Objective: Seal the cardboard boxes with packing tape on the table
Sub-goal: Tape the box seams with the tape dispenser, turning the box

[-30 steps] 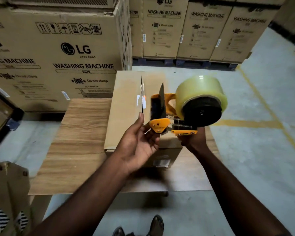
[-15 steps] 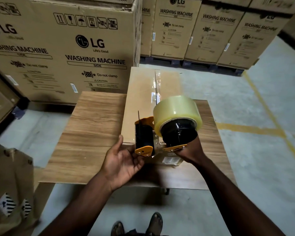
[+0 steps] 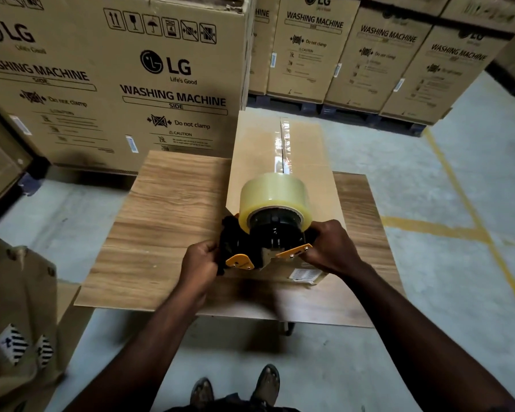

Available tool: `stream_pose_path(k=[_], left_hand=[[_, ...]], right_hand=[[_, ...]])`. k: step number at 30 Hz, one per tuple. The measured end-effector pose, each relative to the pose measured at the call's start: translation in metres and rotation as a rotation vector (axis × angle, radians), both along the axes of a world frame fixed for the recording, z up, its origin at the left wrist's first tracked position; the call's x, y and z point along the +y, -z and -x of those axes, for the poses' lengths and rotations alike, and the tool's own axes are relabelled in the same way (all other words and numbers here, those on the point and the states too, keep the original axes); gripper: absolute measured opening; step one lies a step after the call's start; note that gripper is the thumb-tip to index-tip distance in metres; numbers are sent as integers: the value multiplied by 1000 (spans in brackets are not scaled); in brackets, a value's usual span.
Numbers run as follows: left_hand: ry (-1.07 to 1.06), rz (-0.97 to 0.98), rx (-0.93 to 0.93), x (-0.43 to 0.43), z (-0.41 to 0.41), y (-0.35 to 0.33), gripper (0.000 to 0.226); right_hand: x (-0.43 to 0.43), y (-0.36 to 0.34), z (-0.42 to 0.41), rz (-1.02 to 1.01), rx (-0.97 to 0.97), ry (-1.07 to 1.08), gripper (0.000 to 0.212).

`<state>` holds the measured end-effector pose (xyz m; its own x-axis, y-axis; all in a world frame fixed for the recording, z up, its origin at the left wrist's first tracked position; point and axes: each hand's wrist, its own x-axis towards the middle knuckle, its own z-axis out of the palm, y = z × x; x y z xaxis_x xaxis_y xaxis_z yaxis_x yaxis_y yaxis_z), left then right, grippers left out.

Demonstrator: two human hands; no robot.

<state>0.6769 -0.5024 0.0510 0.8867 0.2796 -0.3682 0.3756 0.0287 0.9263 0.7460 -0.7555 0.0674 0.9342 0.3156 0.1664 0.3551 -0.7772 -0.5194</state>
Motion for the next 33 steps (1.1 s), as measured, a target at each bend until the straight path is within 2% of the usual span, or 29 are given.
stream_pose_path(k=[8, 13, 16, 20, 23, 27, 30, 33], left_hand=[[-51, 55, 3, 41, -17, 20, 22], [-34, 34, -2, 42, -23, 29, 23], [-45, 19, 5, 40, -27, 36, 22], [-72, 40, 20, 32, -26, 46, 19], [-88, 105, 31, 26, -23, 52, 19], [-68, 261, 190, 20, -24, 65, 18], [-56, 372, 332, 9, -18, 83, 24], [-83, 418, 367, 8, -16, 94, 26]], right_hand=[[-6, -13, -16, 132, -21, 7, 54], [-4, -18, -24, 173, -12, -15, 55], [-7, -16, -28, 201, -9, -32, 50], [-7, -17, -34, 294, 2, -43, 28], [-6, -14, -36, 325, 35, -49, 25], [-7, -9, -38, 332, 67, -56, 40], [-8, -9, -36, 353, 67, -79, 36], [-9, -8, -35, 344, 78, -96, 42]])
